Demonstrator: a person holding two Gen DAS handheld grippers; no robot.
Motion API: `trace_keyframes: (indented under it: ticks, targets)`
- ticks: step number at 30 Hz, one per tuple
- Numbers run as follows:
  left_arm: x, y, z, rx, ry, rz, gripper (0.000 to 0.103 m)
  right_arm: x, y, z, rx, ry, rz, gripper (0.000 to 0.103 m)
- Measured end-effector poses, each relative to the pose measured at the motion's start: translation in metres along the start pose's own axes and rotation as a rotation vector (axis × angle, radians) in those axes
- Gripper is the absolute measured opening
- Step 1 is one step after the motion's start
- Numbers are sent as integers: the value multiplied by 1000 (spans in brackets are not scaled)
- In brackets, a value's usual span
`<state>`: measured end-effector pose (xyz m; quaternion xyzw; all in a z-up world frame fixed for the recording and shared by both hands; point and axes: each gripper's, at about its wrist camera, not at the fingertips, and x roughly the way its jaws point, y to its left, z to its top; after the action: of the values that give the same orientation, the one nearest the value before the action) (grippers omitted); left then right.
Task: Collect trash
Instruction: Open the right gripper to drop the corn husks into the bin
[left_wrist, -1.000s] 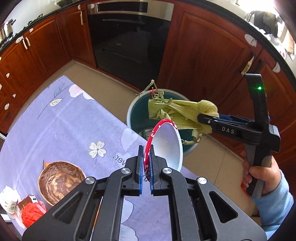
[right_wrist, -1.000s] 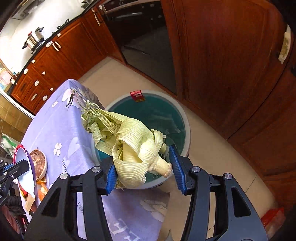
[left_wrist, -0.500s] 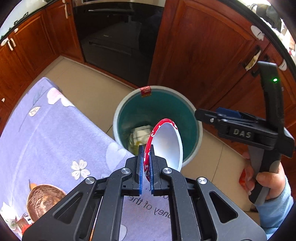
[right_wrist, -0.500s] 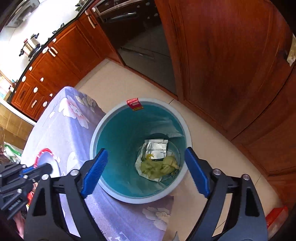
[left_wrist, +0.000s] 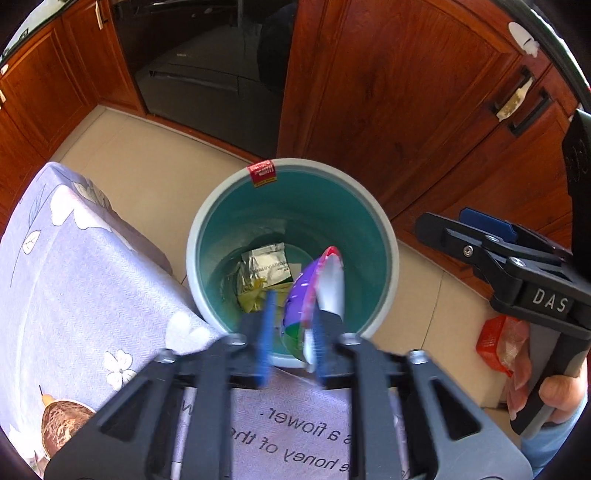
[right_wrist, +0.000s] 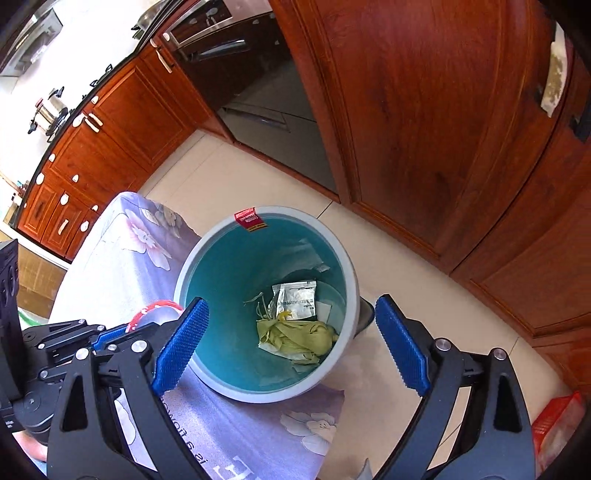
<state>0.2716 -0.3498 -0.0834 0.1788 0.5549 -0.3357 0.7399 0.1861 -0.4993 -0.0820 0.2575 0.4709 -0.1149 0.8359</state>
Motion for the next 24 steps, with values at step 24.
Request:
trace_keyframes:
  ticks: [24]
  targets:
    - [-44, 6, -29, -39, -78, 64, 75, -22, 18, -14, -38, -4, -1, 93]
